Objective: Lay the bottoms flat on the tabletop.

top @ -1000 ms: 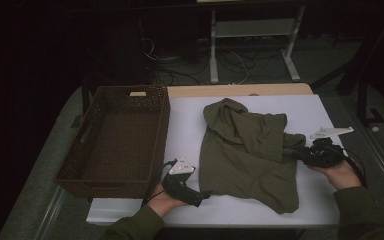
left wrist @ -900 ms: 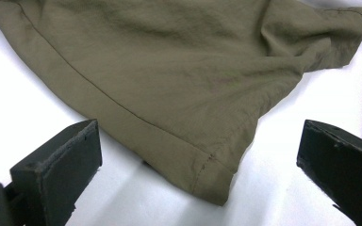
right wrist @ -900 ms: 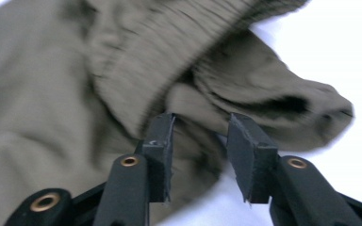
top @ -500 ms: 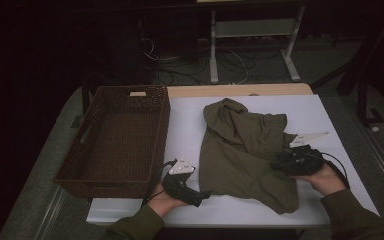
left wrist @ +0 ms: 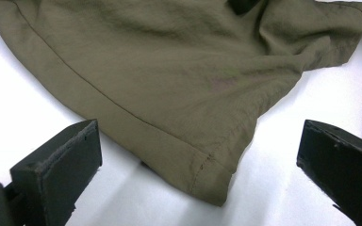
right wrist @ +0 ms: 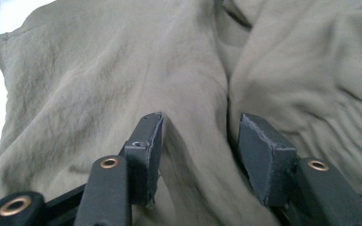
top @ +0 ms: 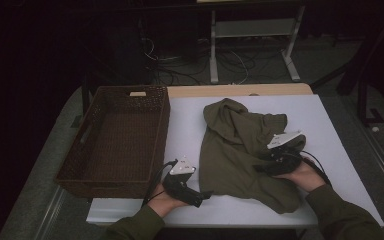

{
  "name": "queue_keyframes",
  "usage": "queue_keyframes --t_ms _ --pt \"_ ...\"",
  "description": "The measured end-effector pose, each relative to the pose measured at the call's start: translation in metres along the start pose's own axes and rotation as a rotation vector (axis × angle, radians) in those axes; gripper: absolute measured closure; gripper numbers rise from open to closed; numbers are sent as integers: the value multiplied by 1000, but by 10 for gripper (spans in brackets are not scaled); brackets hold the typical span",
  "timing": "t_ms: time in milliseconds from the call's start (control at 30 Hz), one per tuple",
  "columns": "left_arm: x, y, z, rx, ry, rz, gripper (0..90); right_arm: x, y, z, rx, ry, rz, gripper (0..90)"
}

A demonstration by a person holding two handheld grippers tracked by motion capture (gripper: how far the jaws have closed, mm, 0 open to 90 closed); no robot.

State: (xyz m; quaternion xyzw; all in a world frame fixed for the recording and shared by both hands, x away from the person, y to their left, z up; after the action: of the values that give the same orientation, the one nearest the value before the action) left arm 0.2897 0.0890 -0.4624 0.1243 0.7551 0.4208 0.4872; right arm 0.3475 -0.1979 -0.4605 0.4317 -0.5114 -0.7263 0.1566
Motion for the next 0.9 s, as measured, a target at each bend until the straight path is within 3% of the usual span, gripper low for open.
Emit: queue_keyframes --t_ms 133,300,367,700,900 --pt "0 0 0 0 -2 1 0 -3 -9 1 -1 11 29 564" --pt "0 0 0 0 -1 -2 0 -2 -14 -1 26 32 69 808" --pt "0 0 0 0 -1 -2 0 -1 -12 -2 25 30 70 861" --pt "1 2 1 -2 5 -6 0 10 5 -16 84 -5 76 884" --pt "1 3 2 -1 8 -7 0 25 19 -31 116 -53 68 883"
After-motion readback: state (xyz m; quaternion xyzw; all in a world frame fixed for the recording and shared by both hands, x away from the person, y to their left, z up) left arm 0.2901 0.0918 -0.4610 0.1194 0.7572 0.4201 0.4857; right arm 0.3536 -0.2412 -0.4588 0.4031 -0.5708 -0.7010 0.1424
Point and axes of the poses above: each handheld gripper's, and its own axes: y roughly backward along the jaws, x roughly out of its underside, z roughly to its left, the point moved 4 cm from there along -y, roughly forward along the jaws, and after that the axes turned 13 degrees about z, right-handed, at the moved point
